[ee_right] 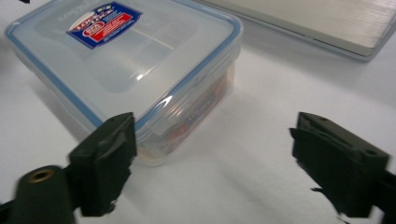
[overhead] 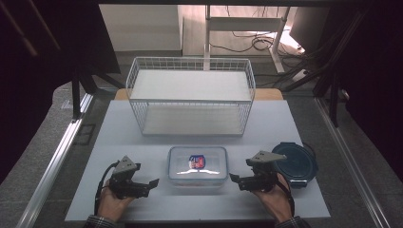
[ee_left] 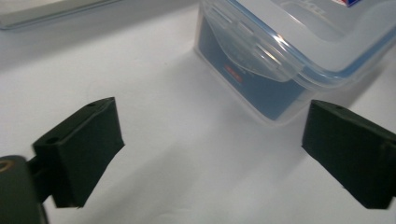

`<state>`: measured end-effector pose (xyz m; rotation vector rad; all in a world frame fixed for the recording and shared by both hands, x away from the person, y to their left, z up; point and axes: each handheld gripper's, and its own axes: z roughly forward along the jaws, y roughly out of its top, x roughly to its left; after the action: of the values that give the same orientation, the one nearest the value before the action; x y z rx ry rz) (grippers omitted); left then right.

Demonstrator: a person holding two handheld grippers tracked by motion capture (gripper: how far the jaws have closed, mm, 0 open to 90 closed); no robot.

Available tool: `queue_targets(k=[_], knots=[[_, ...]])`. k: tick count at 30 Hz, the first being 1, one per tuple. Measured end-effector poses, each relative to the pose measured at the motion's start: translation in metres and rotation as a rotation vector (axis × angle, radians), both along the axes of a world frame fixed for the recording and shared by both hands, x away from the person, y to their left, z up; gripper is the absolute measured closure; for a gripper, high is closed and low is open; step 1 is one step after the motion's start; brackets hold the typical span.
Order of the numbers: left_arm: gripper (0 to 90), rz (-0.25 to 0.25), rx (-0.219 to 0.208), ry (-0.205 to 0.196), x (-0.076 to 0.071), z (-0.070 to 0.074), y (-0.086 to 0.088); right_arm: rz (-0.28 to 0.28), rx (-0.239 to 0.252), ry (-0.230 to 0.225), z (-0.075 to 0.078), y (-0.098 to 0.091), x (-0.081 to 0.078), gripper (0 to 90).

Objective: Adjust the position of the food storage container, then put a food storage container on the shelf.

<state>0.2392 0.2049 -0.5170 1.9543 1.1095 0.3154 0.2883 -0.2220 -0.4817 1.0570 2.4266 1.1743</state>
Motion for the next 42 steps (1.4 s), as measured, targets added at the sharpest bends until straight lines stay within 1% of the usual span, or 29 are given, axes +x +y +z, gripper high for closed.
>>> queue_targets(k=[2,6,7,8,10,13,15,17,18,22,23,24,25,26,27,28,29,31,32,33,34,35,36,37,38,39,40,41,42], knots=[[4.3,0.008,-0.005,0.0,0.001,-0.001,0.0,0.013,-0.015,-0.014,0.0,0.002,-0.001,6.6],[3.8,-0.002,-0.005,-0.027,0.002,-0.002,-0.002,0.026,-0.003,-0.04,0.0,0.003,0.0,2.9],[3.8,-0.009,-0.01,-0.033,0.002,-0.003,-0.002,0.026,-0.003,-0.04,0.0,0.003,0.0,2.9],[3.5,-0.015,-0.014,-0.042,0.003,-0.003,-0.003,0.039,-0.007,-0.049,-0.001,0.002,0.001,2.0],[3.4,-0.022,-0.017,-0.054,0.004,-0.004,-0.004,0.043,-0.012,-0.051,-0.001,0.002,0.001,1.8],[3.4,-0.032,-0.016,-0.057,0.006,-0.004,-0.006,0.054,-0.014,-0.048,-0.001,0.003,0.002,1.3],[3.6,-0.041,-0.015,-0.059,0.008,-0.003,-0.008,0.062,0.004,-0.044,-0.001,0.005,0.003,0.8],[4.9,-0.064,-0.023,-0.056,0.012,0.002,-0.014,0.072,0.016,-0.048,-0.001,0.009,0.005,0.3],[5.2,-0.064,-0.023,-0.056,0.012,0.002,-0.014,0.072,0.016,-0.048,-0.001,0.009,0.005,0.3],[5.3,-0.094,-0.05,-0.05,0.02,0.011,-0.022,0.084,0.044,-0.036,0.0,0.016,0.011,0.4],[5.0,-0.098,-0.055,-0.045,0.023,0.013,-0.024,0.086,0.038,-0.032,0.002,0.02,0.015,0.7],[4.7,-0.101,-0.066,-0.028,0.028,0.013,-0.027,0.083,0.034,-0.032,0.002,0.022,0.016,0.7],[4.1,-0.101,-0.066,-0.028,0.028,0.013,-0.027,0.083,0.034,-0.032,0.002,0.022,0.016,0.7],[4.1,-0.096,-0.079,-0.009,0.032,0.012,-0.028,0.079,0.03,-0.027,0.002,0.024,0.018,0.7],[3.2,-0.099,-0.09,0.024,0.037,0.01,-0.03,0.066,0.021,-0.009,0.001,0.029,0.022,0.2],[2.8,-0.099,-0.09,0.024,0.037,0.01,-0.03,0.066,0.021,-0.009,0.001,0.029,0.022,0.2],[2.8,-0.103,-0.09,0.044,0.041,0.009,-0.032,0.066,0.019,-0.002,0.001,0.03,0.023,0.0],[2.2,-0.112,-0.099,0.067,0.047,0.008,-0.035,0.057,0.025,0.03,-0.002,0.034,0.027,0.0],[1.7,-0.123,-0.108,0.077,0.05,0.008,-0.037,0.056,0.035,0.055,-0.003,0.036,0.029,0.0],[1.1,-0.131,-0.12,0.086,0.054,0.007,-0.04,0.062,0.046,0.095,-0.005,0.04,0.033,0.0],[1.1,-0.139,-0.124,0.094,0.056,0.007,-0.042,0.062,0.046,0.095,-0.005,0.04,0.033,0.0],[0.8,-0.153,-0.125,0.108,0.06,0.007,-0.047,0.066,0.043,0.107,-0.005,0.042,0.035,0.0],[0.6,-0.166,-0.125,0.12,0.064,0.006,-0.05,0.075,0.053,0.125,-0.006,0.044,0.037,0.0],[0.0,-0.185,-0.153,0.144,0.068,0.003,-0.053,0.079,0.065,0.166,-0.007,0.048,0.042,0.0],[0.0,-0.185,-0.153,0.144,0.068,0.003,-0.053,0.079,0.065,0.166,-0.007,0.048,0.042,0.0],[0.0,-0.207,-0.195,0.189,0.073,-0.001,-0.054,0.083,0.081,0.212,-0.009,0.049,0.048,0.0],[0.0,-0.207,-0.195,0.189,0.073,-0.001,-0.054,0.083,0.081,0.212,-0.009,0.049,0.048,0.0],[0.0,-0.226,-0.218,0.229,0.074,-0.005,-0.054,0.085,0.094,0.241,-0.011,0.049,0.049,0.8],[0.0,-0.223,-0.237,0.247,0.073,-0.007,-0.053,0.1,0.123,0.301,-0.014,0.049,0.052,0.8]])
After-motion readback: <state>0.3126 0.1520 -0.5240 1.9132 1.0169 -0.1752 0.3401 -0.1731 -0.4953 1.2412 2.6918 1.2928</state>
